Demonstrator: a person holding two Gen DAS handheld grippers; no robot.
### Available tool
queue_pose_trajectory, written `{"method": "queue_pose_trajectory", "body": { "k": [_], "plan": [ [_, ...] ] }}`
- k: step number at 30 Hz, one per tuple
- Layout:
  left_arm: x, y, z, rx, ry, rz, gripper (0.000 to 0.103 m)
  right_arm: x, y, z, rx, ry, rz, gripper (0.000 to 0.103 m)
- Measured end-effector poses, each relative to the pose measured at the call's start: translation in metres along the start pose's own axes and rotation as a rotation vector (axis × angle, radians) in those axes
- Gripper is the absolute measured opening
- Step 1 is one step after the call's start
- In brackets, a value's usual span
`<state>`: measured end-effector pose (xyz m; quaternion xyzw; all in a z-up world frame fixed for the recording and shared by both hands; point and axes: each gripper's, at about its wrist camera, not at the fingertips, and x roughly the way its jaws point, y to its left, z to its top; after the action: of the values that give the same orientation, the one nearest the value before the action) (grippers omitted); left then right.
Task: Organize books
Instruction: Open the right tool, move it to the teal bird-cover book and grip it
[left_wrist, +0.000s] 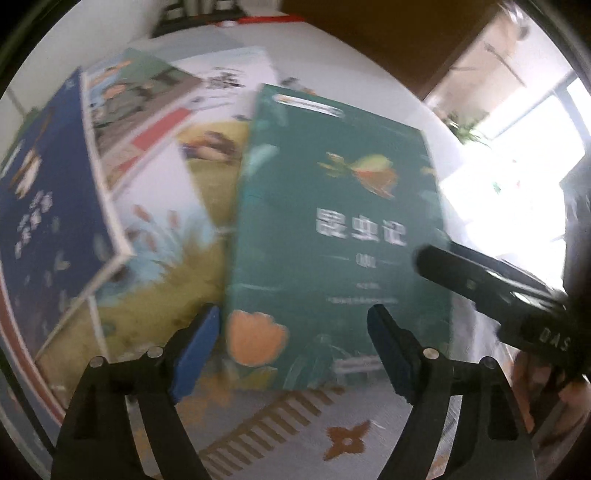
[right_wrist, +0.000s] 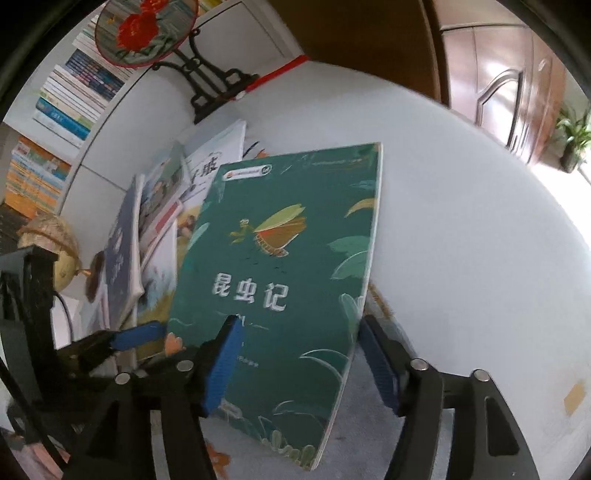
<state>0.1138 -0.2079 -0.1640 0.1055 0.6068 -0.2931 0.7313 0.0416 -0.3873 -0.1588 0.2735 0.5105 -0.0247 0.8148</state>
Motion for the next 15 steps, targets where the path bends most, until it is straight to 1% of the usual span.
{"method": "queue_pose_trajectory", "body": {
  "k": [3,5,6,8,11,14,15],
  "plan": [
    [0.003,-0.010,-0.006,0.028,0.014,0.028,0.083,0.001,0.002,-0.001,0.001,0.004,0.012,0.071],
    [0.000,-0.009,-0.013,0.005,0.022,0.008,0.083,0.000,0.002,-0.002,0.004,0.006,0.035,0.072],
    [-0.003,-0.007,-0.019,-0.016,0.020,-0.013,0.083,-0.001,0.004,-0.003,0.000,0.005,0.058,0.075],
    [-0.012,0.000,-0.030,-0.053,0.010,-0.038,0.083,-0.002,0.007,-0.006,-0.016,0.006,0.088,0.075],
    [-0.024,0.013,-0.051,-0.114,-0.002,-0.045,0.083,0.003,0.021,-0.011,-0.053,0.046,0.120,0.075],
    [-0.030,0.025,-0.074,-0.160,0.006,-0.030,0.083,0.013,0.040,-0.022,-0.099,0.090,0.136,0.075],
    [-0.033,0.030,-0.083,-0.174,0.008,-0.027,0.083,0.018,0.048,-0.027,-0.123,0.117,0.145,0.075]
  ]
}}
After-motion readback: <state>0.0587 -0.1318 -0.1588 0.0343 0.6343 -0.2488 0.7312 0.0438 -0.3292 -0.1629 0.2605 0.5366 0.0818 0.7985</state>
